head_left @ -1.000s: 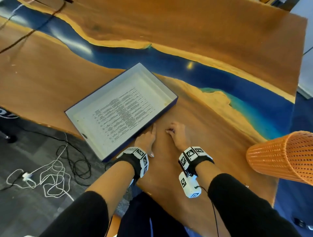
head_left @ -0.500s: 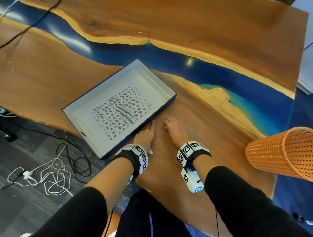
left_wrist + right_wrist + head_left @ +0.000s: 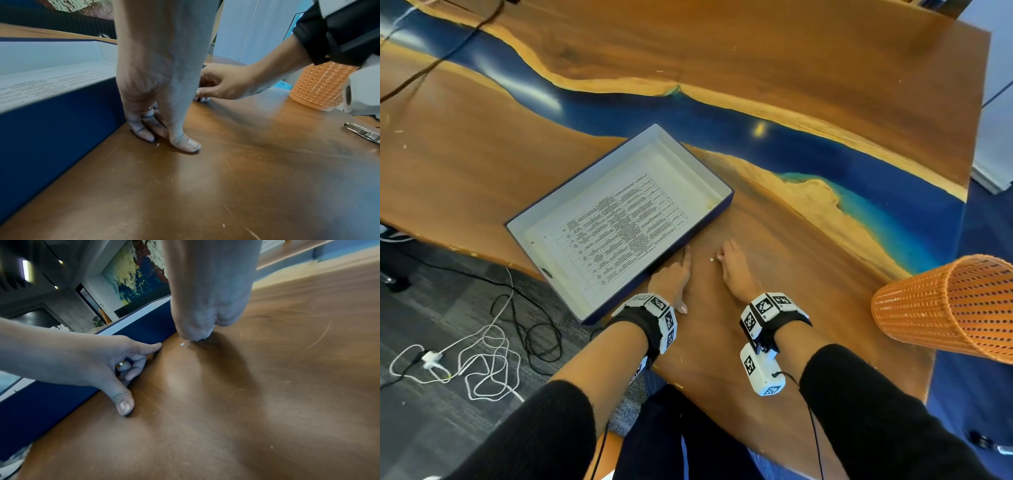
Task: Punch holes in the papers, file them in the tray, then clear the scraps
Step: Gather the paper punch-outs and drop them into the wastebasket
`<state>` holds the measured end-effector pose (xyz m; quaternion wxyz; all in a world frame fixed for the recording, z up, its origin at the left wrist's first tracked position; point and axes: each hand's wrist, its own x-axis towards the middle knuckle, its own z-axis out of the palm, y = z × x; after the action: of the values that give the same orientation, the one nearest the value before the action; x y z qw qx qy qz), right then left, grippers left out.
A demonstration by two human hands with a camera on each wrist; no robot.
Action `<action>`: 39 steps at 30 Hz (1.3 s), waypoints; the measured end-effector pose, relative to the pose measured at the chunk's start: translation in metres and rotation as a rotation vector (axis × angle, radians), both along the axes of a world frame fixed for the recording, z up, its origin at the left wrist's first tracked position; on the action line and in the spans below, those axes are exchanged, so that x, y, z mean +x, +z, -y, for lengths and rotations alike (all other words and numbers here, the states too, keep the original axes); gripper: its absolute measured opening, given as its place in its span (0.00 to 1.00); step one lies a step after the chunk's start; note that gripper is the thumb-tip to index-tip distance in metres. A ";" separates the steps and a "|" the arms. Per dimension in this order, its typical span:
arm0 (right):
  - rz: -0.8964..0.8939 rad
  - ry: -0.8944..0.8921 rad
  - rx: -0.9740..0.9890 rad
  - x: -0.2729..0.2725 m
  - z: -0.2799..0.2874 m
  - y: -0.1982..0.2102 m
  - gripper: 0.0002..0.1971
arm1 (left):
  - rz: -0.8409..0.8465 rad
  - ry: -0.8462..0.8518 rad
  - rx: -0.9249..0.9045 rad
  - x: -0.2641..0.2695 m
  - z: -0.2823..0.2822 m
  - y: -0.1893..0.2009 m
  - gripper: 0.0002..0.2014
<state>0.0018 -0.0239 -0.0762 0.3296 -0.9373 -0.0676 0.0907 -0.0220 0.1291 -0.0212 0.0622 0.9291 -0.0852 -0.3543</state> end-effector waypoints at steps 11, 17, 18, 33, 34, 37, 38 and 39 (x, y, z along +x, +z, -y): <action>-0.048 0.041 -0.009 0.007 0.000 0.010 0.05 | 0.134 -0.105 0.107 0.001 0.010 -0.001 0.64; -0.046 0.112 -0.141 0.011 0.000 0.010 0.09 | 0.199 -0.158 0.192 0.001 0.011 -0.001 0.63; -0.049 0.131 -0.157 0.012 0.000 0.010 0.08 | 0.199 -0.156 0.194 0.001 0.011 -0.001 0.62; -0.113 0.243 -0.347 0.018 -0.009 0.014 0.07 | 0.180 -0.162 0.207 0.001 0.012 -0.004 0.63; -0.109 0.233 -0.361 0.017 -0.010 0.010 0.08 | 0.180 -0.159 0.205 0.001 0.012 -0.004 0.63; -0.117 0.151 -0.299 0.014 -0.011 0.002 0.05 | 0.181 -0.169 0.215 0.001 0.012 -0.003 0.63; -0.115 0.128 -0.264 0.011 -0.010 0.002 0.04 | 0.186 -0.180 0.229 0.000 0.013 -0.003 0.63; -0.109 0.108 -0.234 0.008 -0.007 0.005 0.03 | 0.193 -0.192 0.246 0.000 0.014 -0.002 0.62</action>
<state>0.0099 -0.0168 -0.0717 0.2158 -0.9580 -0.0891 0.1662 -0.0223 0.1152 -0.0231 -0.0944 0.9470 -0.1351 -0.2756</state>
